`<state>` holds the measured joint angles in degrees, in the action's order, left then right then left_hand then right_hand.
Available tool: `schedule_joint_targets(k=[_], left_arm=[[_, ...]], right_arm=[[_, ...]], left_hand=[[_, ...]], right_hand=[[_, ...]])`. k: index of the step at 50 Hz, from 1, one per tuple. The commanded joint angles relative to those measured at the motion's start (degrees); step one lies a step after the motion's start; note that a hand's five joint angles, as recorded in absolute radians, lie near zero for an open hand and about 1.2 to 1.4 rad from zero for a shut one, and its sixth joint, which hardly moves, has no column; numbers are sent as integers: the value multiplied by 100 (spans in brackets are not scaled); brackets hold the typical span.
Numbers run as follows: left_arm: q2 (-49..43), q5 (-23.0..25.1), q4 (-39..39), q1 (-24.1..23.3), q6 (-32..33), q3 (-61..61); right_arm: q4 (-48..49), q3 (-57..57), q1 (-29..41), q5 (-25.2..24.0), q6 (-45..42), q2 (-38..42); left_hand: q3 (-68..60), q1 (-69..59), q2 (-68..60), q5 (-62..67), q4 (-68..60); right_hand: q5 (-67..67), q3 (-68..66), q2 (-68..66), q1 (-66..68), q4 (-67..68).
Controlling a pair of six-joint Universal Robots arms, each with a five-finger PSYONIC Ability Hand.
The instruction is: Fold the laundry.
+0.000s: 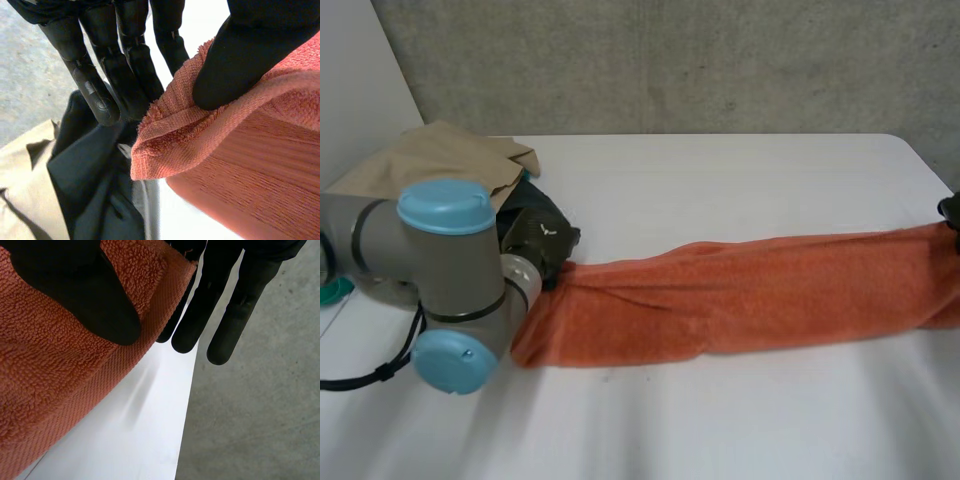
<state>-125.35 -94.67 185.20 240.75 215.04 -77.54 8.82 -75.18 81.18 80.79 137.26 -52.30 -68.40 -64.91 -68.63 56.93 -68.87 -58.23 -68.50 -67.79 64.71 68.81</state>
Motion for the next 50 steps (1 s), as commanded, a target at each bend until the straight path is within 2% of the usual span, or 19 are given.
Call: schedule_joint_targets(k=[1,7,9,10,11,12,13,14,15,19,23,28,32,36,45,47,49,50], left_arm=[[-306,-7,648,-2,90,222],[-473,10,1026,-19,257,398],[-482,1,1193,-37,336,415],[-482,-7,1255,-54,363,415],[-482,-33,1316,-63,389,415],[-473,-121,1447,-89,450,415],[-464,-174,1501,-98,477,415],[-464,-253,1545,-116,512,415],[-438,-410,1615,-151,573,406],[-394,-683,1677,-256,732,363],[-272,-745,1669,-371,776,266],[98,-728,1642,-380,723,-94],[379,-711,1642,-380,697,-445],[555,-702,1633,-406,688,-701],[617,-702,1625,-441,679,-842],[617,-702,1633,-485,688,-833],[626,-702,1633,-494,688,-824],[634,-702,1633,-503,688,-824]], right_arm=[[146,680,223,7,81,633],[681,1049,293,191,143,1046],[779,1085,302,253,204,1099],[840,1154,320,314,318,1134],[849,1173,320,323,345,1143],[850,1208,320,332,415,1152],[858,1234,320,341,520,1152],[858,1243,311,350,564,1144],[850,1243,311,350,608,1126],[762,1147,294,306,740,898],[473,813,250,87,732,441],[-308,304,39,-755,723,-199],[-714,-83,-373,-1143,653,-420],[-785,-426,-620,-1276,487,-412],[-741,-611,-893,-1241,-305,1],[-724,-611,-910,-1258,-367,71],[-671,-515,-928,-1232,-393,176],[-610,-480,-946,-1171,-393,194]], left_hand=[[-1160,-1509,-1137,1307,-1113],[-1160,-1509,-1137,1307,-1113],[24,-324,48,122,72],[998,649,1021,-851,1045],[2123,1775,2146,-1977,2170],[3916,3568,3939,-3770,3963],[4550,4202,4574,-4404,4597],[5139,4791,5163,-4993,5187],[5840,5491,5863,-5693,5887],[5840,5491,5863,-5693,5887],[5840,5491,5863,-5693,5887],[5840,5491,5863,-5693,5887],[5840,5491,5863,-5693,5887],[5840,5491,5863,-5693,5887],[5840,5491,5863,-5693,5887],[5840,5491,5863,-5693,5887],[5840,5491,5863,-5693,5887],[5840,5491,5863,-5693,5887]], right_hand=[[-1177,-1150,-1221,1529,1119],[-1177,-1150,-1221,1529,1119],[-1177,-1150,-1221,1529,1119],[1099,1126,1054,-746,-1157],[1738,1765,1693,-1385,-1796],[3160,3187,3115,-2807,-3218],[4989,5016,4945,-4636,-5047],[5807,5834,5762,-5454,-5865],[5823,5850,5779,-5471,-5881],[5823,5850,5779,-5471,-5881],[5823,5850,5779,-5471,-5881],[5823,5850,5779,-5471,-5881],[5212,5239,5167,-4859,-5270],[4773,4800,4728,-4420,-4831],[4453,4480,4409,-4101,-4511],[3717,3744,3673,-3365,-3775],[-423,-396,-468,776,365],[-1169,-1142,-1214,1522,1111]])
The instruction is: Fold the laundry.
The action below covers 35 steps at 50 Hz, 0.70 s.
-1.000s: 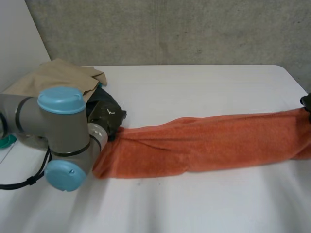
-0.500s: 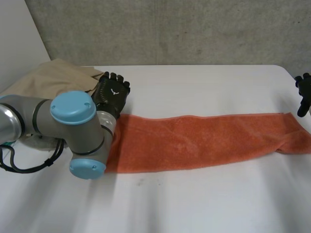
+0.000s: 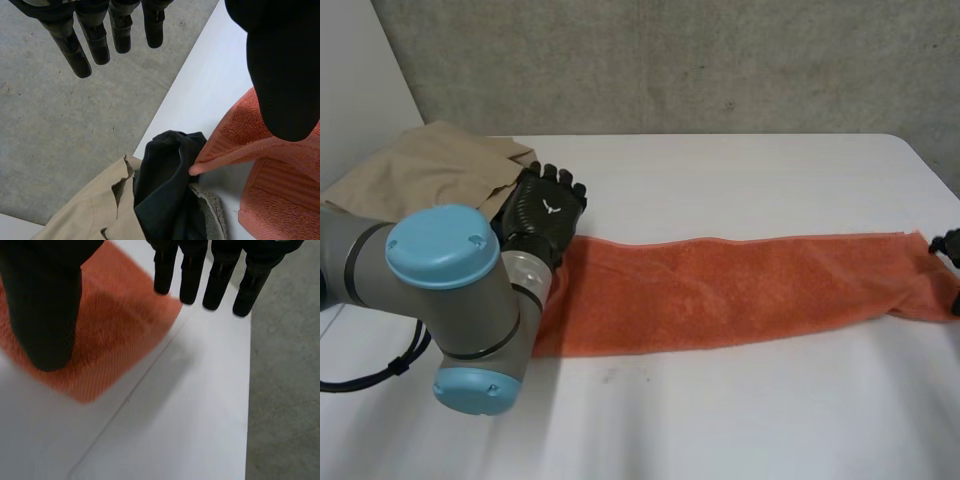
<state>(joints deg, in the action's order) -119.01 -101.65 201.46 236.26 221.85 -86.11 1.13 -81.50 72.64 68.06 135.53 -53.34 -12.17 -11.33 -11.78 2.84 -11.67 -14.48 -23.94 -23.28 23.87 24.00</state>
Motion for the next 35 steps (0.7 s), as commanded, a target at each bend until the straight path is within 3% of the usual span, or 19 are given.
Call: schedule_joint_targets(k=[1,5,7,12,16,24,30,35], left_arm=[[1,-4,8,-53,8,33],[97,-12,-1,-44,8,16],[133,-12,-1,-36,8,7],[282,-21,-10,8,-1,-107],[361,-12,-10,17,-1,-213],[528,-39,-10,8,-19,-415],[695,-39,-10,-9,-27,-512],[739,-39,-1,-36,-71,-538]], right_arm=[[255,195,-127,181,-150,298],[1369,318,-505,1294,-290,184],[1574,319,-541,1569,-474,140],[1601,214,-532,1632,-1256,-115],[1644,-15,-287,1448,-1310,-264],[1969,-568,1488,736,-669,-1072],[2611,-1175,3342,-20,-633,-1311],[2875,-1439,4686,-556,-729,-804]], left_hand=[[217,133,178,-284,167],[217,133,178,-284,167],[217,133,178,-284,167],[217,133,178,-284,167],[217,133,178,-284,167],[217,133,178,-284,167],[217,133,178,-284,167],[217,133,178,-284,167]], right_hand=[[-5552,-5606,-5672,5613,5600],[-5552,-5606,-5672,5613,5600],[-5552,-5606,-5672,5613,5600],[-5552,-5606,-5672,5613,5600],[-5552,-5606,-5672,5613,5600],[-5552,-5606,-5672,5613,5600],[-5552,-5606,-5672,5613,5600],[-5552,-5606,-5672,5613,5600]])
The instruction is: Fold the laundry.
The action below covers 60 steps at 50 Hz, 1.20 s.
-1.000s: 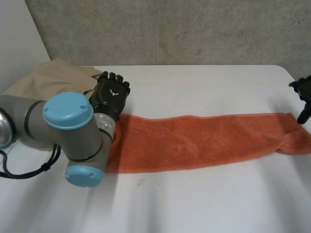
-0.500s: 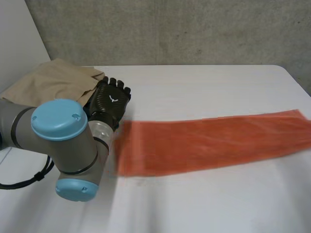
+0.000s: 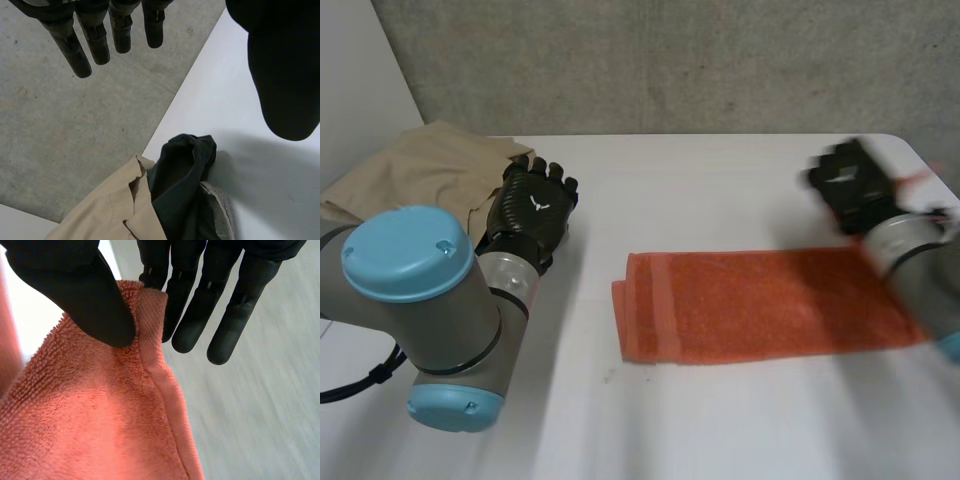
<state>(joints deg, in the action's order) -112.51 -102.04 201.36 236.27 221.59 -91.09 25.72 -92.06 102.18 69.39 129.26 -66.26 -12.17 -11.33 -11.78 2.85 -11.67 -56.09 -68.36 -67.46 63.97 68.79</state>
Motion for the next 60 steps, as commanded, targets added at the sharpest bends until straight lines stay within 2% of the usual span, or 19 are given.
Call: schedule_joint_targets(k=[1,6,9,11,13,16,21,24,29,32,36,37,38,40,43,49,55,59,60], left_arm=[[89,0,8,-37,-63,-41],[89,0,8,-64,-221,-32],[89,17,8,-108,-265,-6],[80,17,17,-160,-292,29],[62,35,26,-230,-283,73],[54,44,44,-301,-283,135],[-8,61,52,-591,-318,372],[-157,52,61,-749,-388,504],[-377,44,61,-934,-415,618],[-412,44,35,-987,-424,592],[-412,44,8,-978,-424,539],[-404,44,8,-978,-424,539],[-386,44,0,-969,-424,531],[-342,35,0,-952,-424,487],[-228,35,0,-925,-424,425],[36,35,-9,-873,-450,346],[220,17,0,-697,-459,162],[238,17,0,-626,-564,91],[229,17,0,-626,-608,91]], right_arm=[[425,-391,1892,-725,-146,648],[433,-391,2350,-594,-559,1133],[416,-444,2315,-383,-437,1001],[399,-488,2228,-147,52,704],[372,-514,1930,-14,580,326],[40,-558,1017,127,1844,-360],[-1092,-523,234,31,3095,-520],[-1543,-584,-22,22,3027,-511],[-1887,-1040,-601,109,1932,-423],[-1878,-1173,-787,162,1411,-301],[-1895,-1156,-989,364,777,-36],[-1852,-1130,-1051,512,663,-28],[-1799,-1112,-1060,601,662,-28],[-1589,-1059,-1077,741,671,-36],[-1079,-1015,-876,918,539,-211],[-613,-866,617,637,583,-766],[-366,-910,1971,49,452,-222],[-463,-787,2447,144,390,174],[-515,-743,2421,240,503,201]], left_hand=[[217,133,178,-285,167],[217,133,178,-285,167],[217,133,178,-285,167],[217,133,178,-285,167],[217,133,178,-285,167],[217,133,178,-285,167],[217,133,178,-285,167],[217,133,178,-285,167],[217,133,178,-285,167],[217,133,178,-285,167],[217,133,178,-285,167],[217,133,178,-285,167],[217,133,178,-285,167],[217,133,178,-285,167],[217,133,178,-285,167],[217,133,178,-285,167],[217,133,178,-285,167],[217,133,178,-285,167],[217,133,178,-285,167]], right_hand=[[-1391,-1164,-1254,1603,1121],[-1391,-1164,-1254,1603,1121],[2676,2904,2813,-2464,-2946],[5016,5244,5153,-4804,-5287],[5609,5836,5746,-5397,-5879],[5609,5836,5746,-5397,-5879],[5609,5836,5746,-5397,-5879],[5609,5836,5746,-5397,-5879],[5609,5836,5746,-5397,-5879],[5064,5292,5201,-4852,-5335],[2044,2271,2181,-1832,-2314],[-880,-652,-743,1092,610],[-1386,-1158,-1249,1598,1116],[-1391,-1164,-1254,1603,1121],[-1391,-1164,-1254,1603,1121],[-1391,-1164,-1254,1603,1121],[-1391,-1164,-1254,1603,1121],[-1391,-1164,-1254,1603,1121],[651,879,788,-439,-921]])
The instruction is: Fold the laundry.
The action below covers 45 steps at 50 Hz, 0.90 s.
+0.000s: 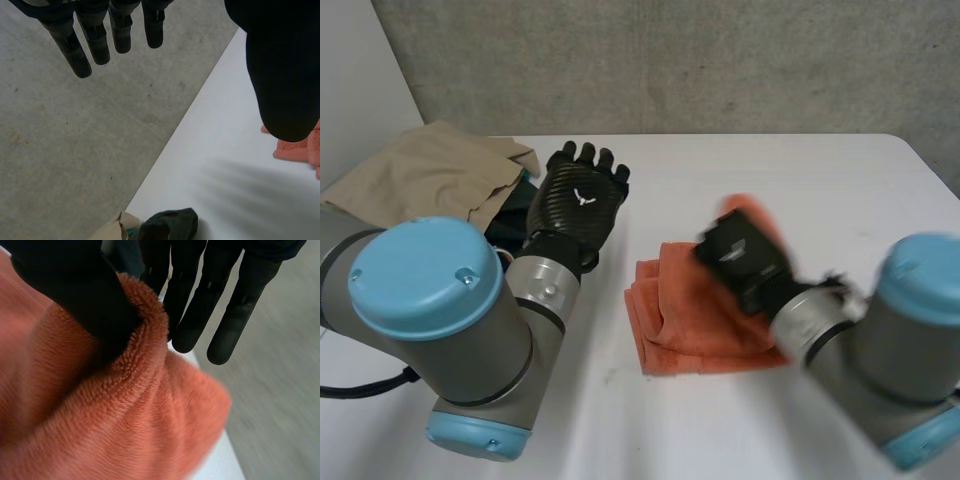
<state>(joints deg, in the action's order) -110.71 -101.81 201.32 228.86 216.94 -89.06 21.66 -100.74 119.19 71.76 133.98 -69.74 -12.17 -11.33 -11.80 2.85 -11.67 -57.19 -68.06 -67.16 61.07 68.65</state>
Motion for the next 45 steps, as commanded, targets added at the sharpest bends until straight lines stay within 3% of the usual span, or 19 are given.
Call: schedule_joint_targets(k=[1,3,12,16,22,30,37,45], left_arm=[[59,3,4,115,-204,-111],[50,12,4,115,-406,-76],[-11,117,4,-16,-1408,495],[-187,582,-5,-122,-1997,837],[-906,1233,-285,-420,-2963,1416],[-2076,970,-1638,-552,-3176,2183],[-2227,267,-2228,-544,-3009,2104],[-2139,82,-2562,-517,-1981,2033]], right_arm=[[-127,125,685,56,128,541],[-145,160,632,127,478,514],[-487,194,-763,136,3753,-1014],[-1047,396,-1317,49,4522,-1173],[-2068,853,-1627,-66,4436,-630],[-2509,1425,-1583,-110,3935,566],[-2527,1759,-1311,-532,3557,1471],[-2562,1838,-1205,-59,2652,1411]], left_hand=[[217,133,180,-285,167],[212,128,175,-280,163],[27,-57,-10,-95,-22],[-23,-107,-60,-45,-72],[-141,-225,-178,73,-191],[-326,-410,-363,258,-376],[-259,-343,-296,191,-308],[-208,-292,-245,140,-258]], right_hand=[[2747,2834,2744,-2135,-2893],[5719,5806,5716,-5107,-5865],[5719,5806,5716,-5107,-5865],[5719,5806,5716,-5107,-5865],[5719,5806,5716,-5107,-5865],[5719,5806,5716,-5107,-5865],[5719,5806,5716,-5107,-5865],[5719,5806,5716,-5107,-5865]])
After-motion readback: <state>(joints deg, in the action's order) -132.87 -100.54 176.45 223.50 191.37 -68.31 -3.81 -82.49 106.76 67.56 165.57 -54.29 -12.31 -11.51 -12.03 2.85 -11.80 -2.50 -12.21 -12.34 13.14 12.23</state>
